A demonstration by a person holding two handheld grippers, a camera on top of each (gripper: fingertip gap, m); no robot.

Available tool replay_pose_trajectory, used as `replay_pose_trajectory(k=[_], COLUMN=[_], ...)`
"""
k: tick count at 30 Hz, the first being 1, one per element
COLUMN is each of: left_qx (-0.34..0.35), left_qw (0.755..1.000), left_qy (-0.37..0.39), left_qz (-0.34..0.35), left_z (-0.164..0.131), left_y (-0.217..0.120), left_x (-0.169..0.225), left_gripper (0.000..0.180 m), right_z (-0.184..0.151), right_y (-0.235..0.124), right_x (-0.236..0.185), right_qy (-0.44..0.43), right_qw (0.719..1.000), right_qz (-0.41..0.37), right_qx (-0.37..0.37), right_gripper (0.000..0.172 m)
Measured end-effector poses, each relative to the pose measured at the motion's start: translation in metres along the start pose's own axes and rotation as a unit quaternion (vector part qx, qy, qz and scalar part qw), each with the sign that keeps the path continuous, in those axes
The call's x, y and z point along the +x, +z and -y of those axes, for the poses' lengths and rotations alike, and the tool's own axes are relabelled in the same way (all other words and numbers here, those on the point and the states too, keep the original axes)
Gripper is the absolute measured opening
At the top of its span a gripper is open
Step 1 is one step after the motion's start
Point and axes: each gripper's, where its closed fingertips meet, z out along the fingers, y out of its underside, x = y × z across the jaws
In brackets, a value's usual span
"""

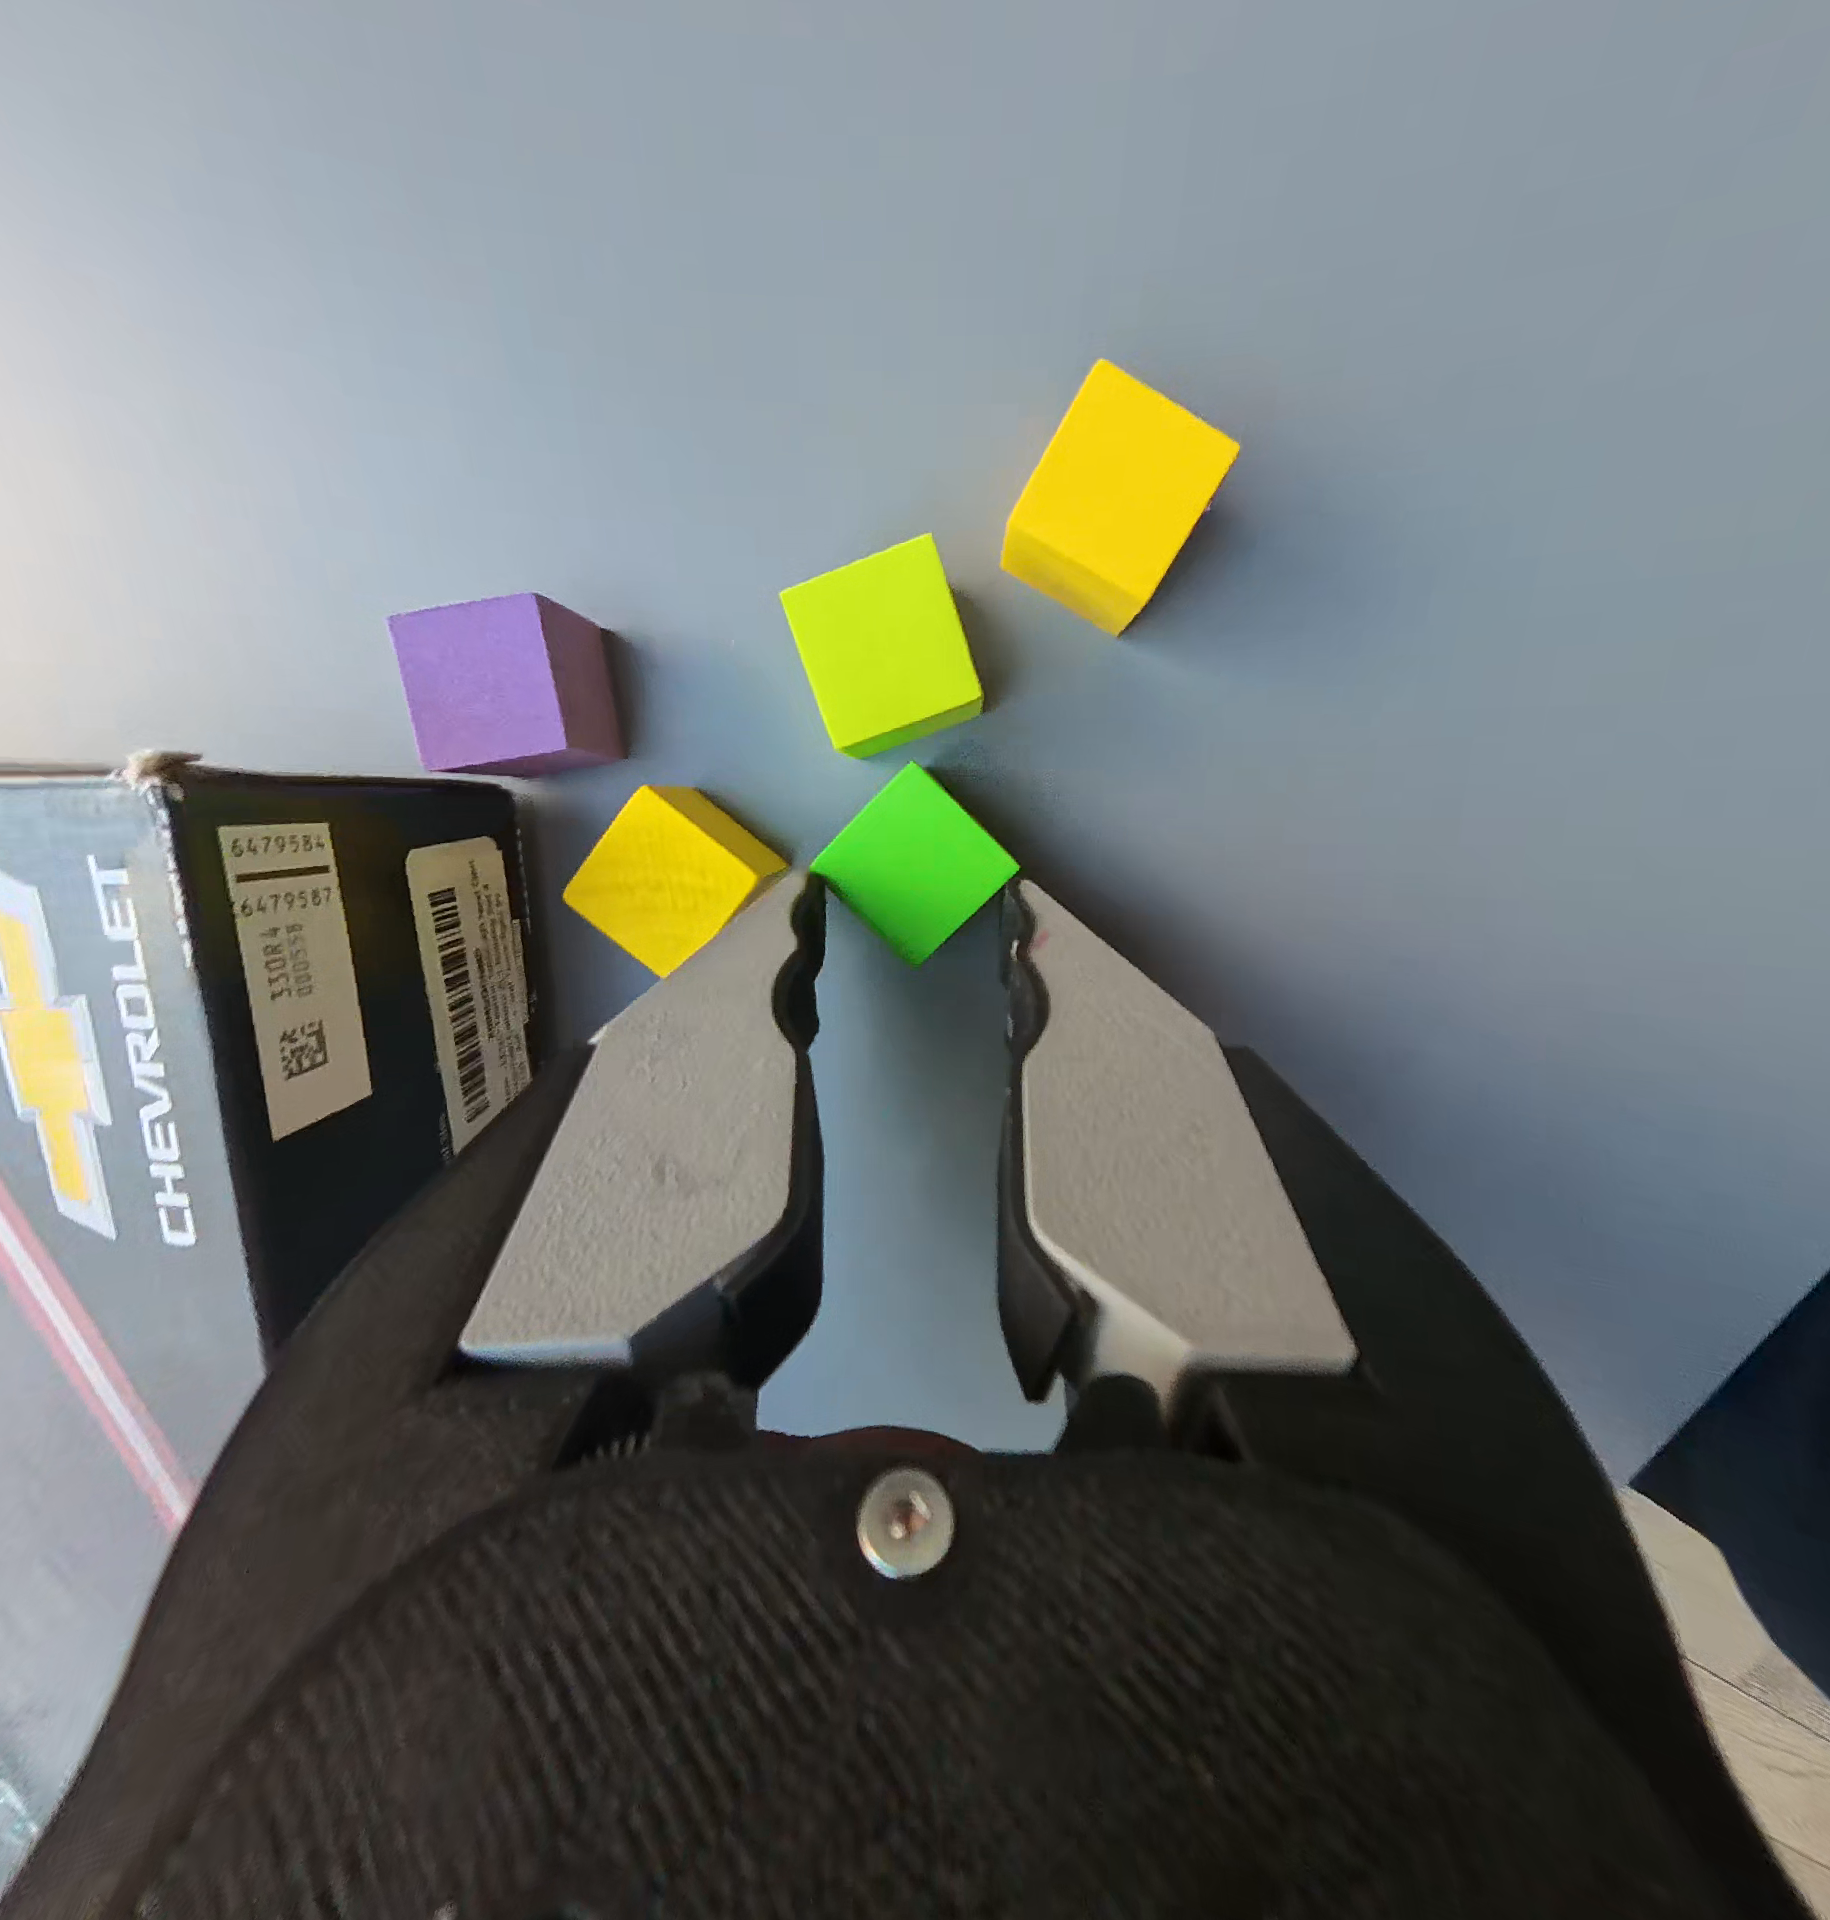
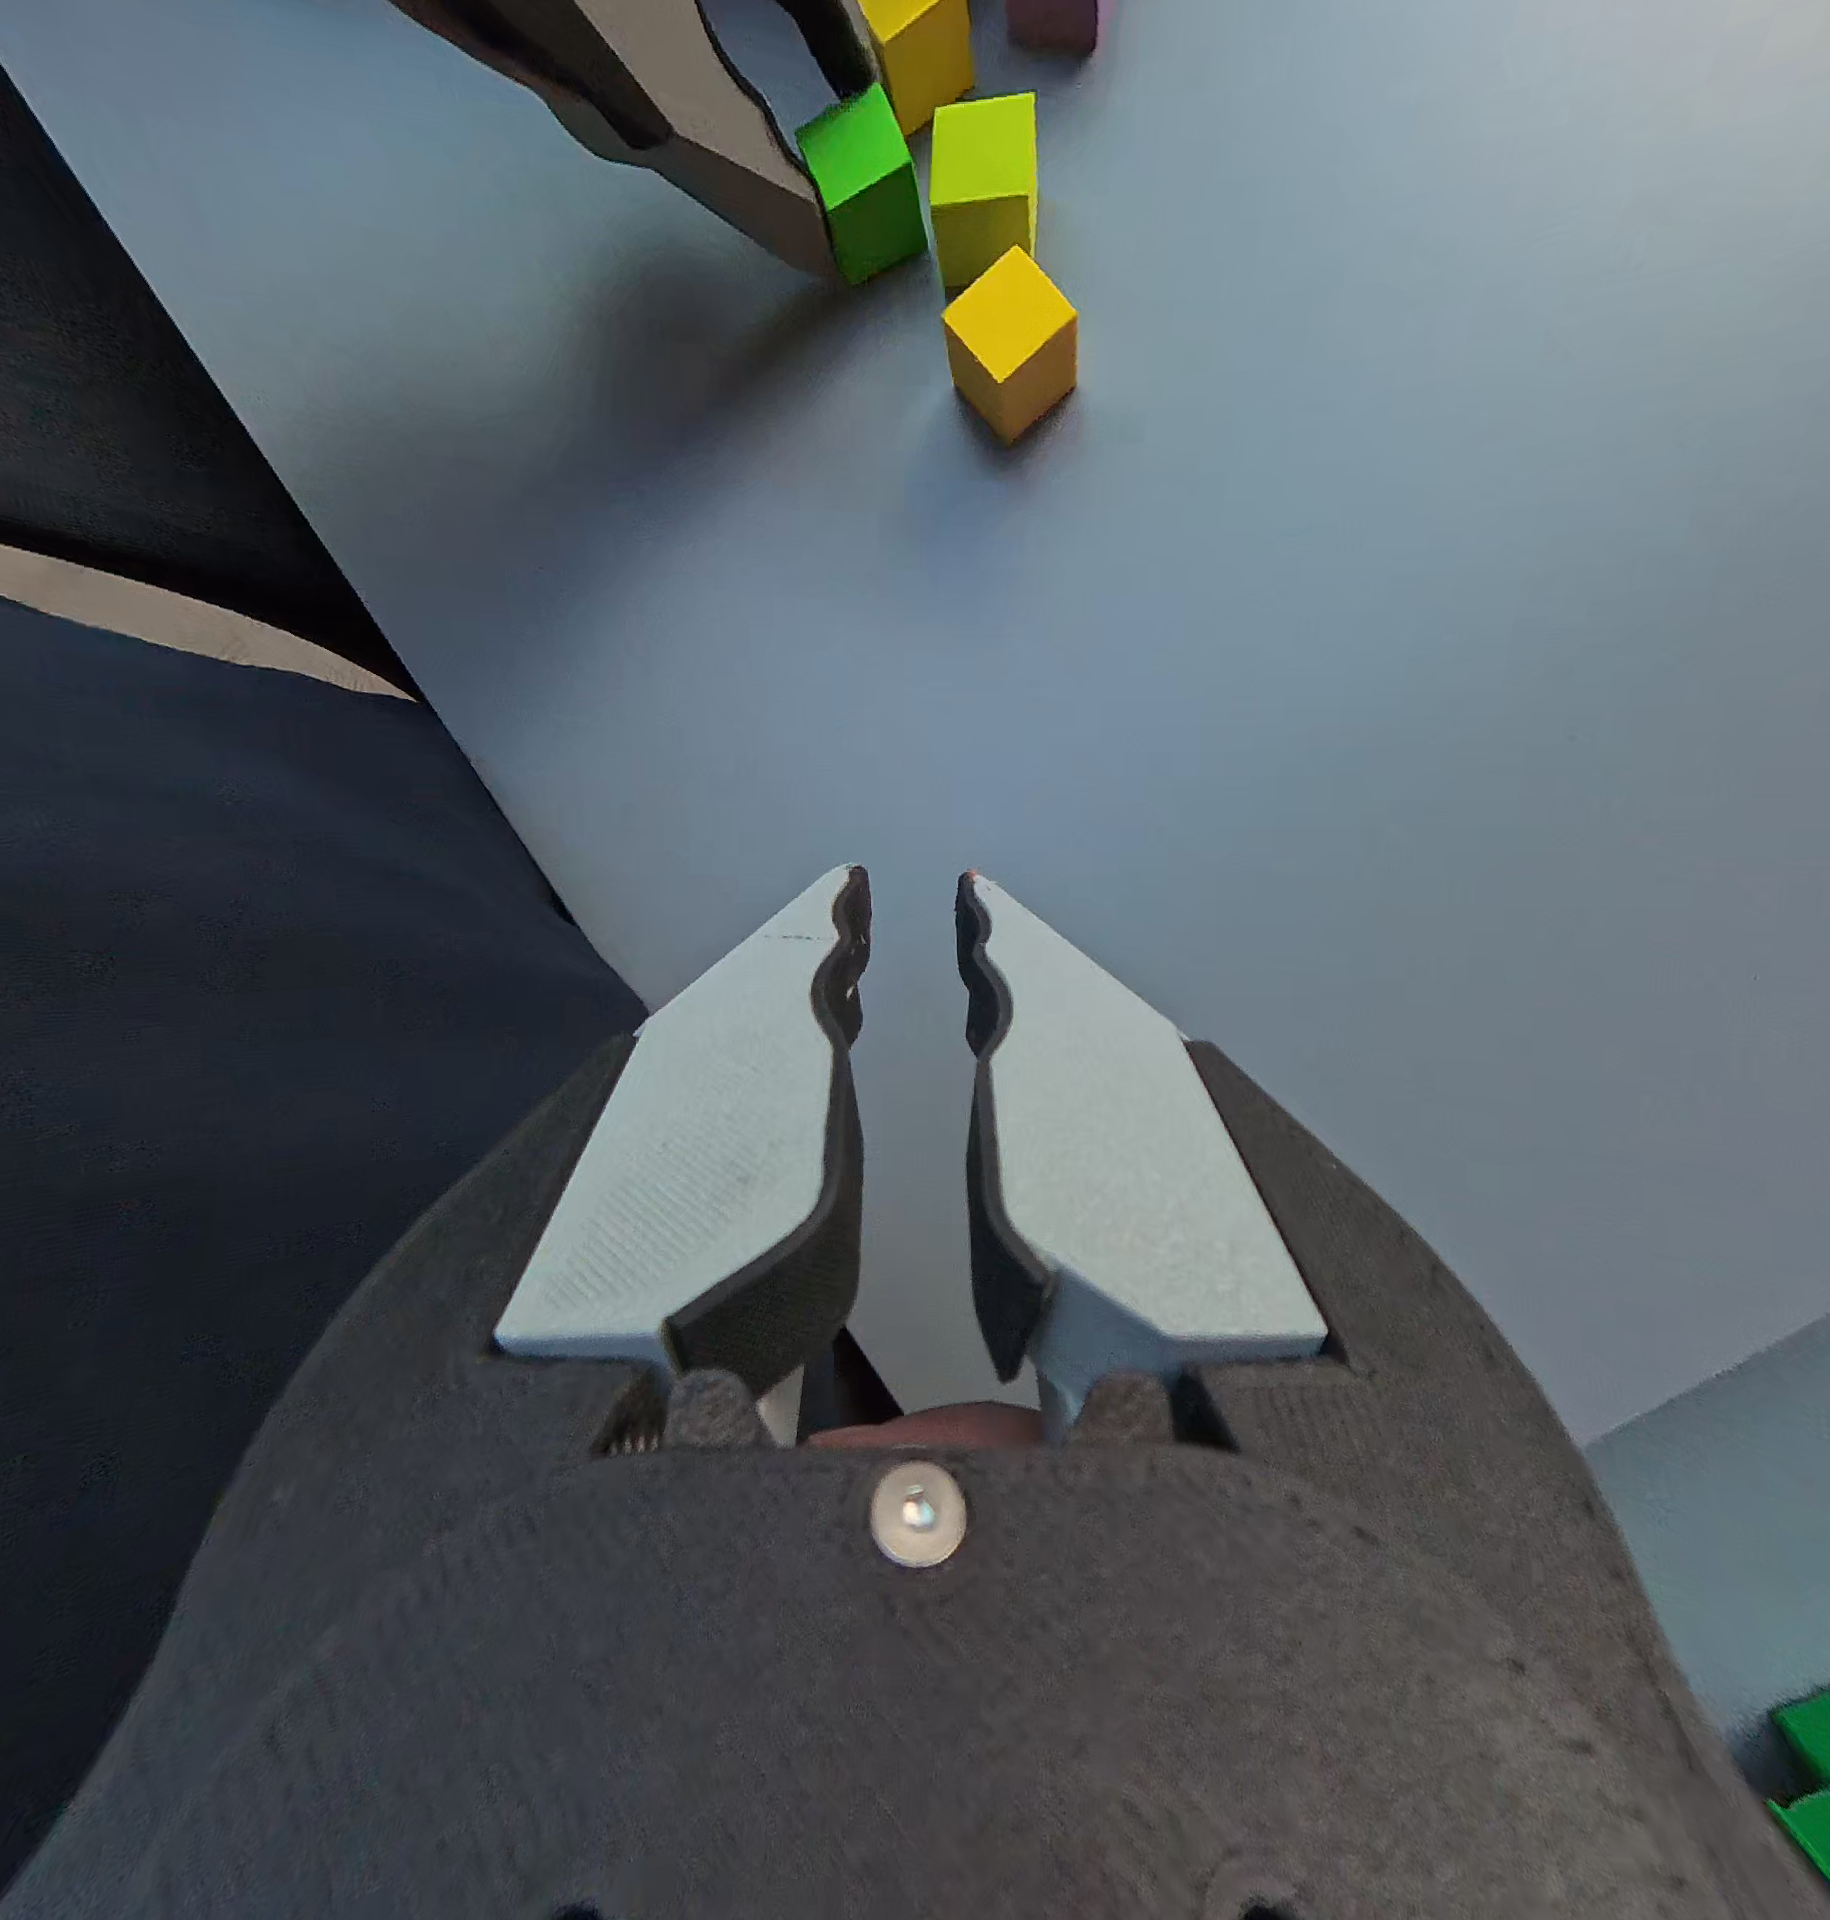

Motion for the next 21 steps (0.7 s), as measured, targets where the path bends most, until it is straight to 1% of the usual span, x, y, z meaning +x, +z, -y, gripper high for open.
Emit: replay_pose_trajectory(k=[4,6,9,11,13,14,16,17,18,21], left_qx=[-0.009,-0.010,-0.009,-0.010,-0.012,-0.011,-0.009,-0.008,-0.006,-0.001], left_qw=[1.000,0.999,0.998,0.996,0.995,0.995,0.993,0.992,0.991,0.982], left_qy=[-0.015,-0.035,-0.053,-0.079,-0.093,-0.099,-0.117,-0.125,-0.135,-0.187], left_qz=[-0.002,-0.018,-0.013,-0.044,-0.035,-0.028,-0.023,-0.021,-0.015,-0.010], left_z=[0.002,0.007,0.017,0.022,0.016,0.012,0.000,-0.008,-0.015,-0.039], left_y=[0.000,0.001,0.003,0.005,0.001,-0.003,-0.016,-0.023,-0.030,-0.050], left_x=[0.017,0.039,0.069,0.093,0.101,0.103,0.105,0.105,0.105,0.107], left_gripper=[0.030,0.030,0.030,0.032,0.045,0.046,0.053,0.052,0.048,0.046], right_z=[-0.009,-0.016,-0.014,-0.002,0.018,0.030,0.051,0.063,0.073,0.088], right_y=[-0.006,-0.005,0.000,0.007,0.018,0.026,0.045,0.055,0.067,0.102], right_x=[0.015,0.022,0.029,0.035,0.038,0.039,0.037,0.036,0.036,0.030], right_qy=[0.018,0.023,0.005,-0.021,-0.044,-0.055,-0.082,-0.100,-0.121,-0.181], right_qw=[1.000,0.999,0.999,0.999,0.997,0.996,0.994,0.992,0.990,0.981], right_qz=[0.014,0.021,0.039,0.043,0.053,0.061,0.074,0.072,0.067,0.066], right_qx=[0.018,0.019,0.020,0.021,0.025,0.026,0.020,0.018,0.015,-0.017], right_gripper=[0.013,0.014,0.013,0.013,0.013,0.014,0.020,0.028,0.031,0.033])
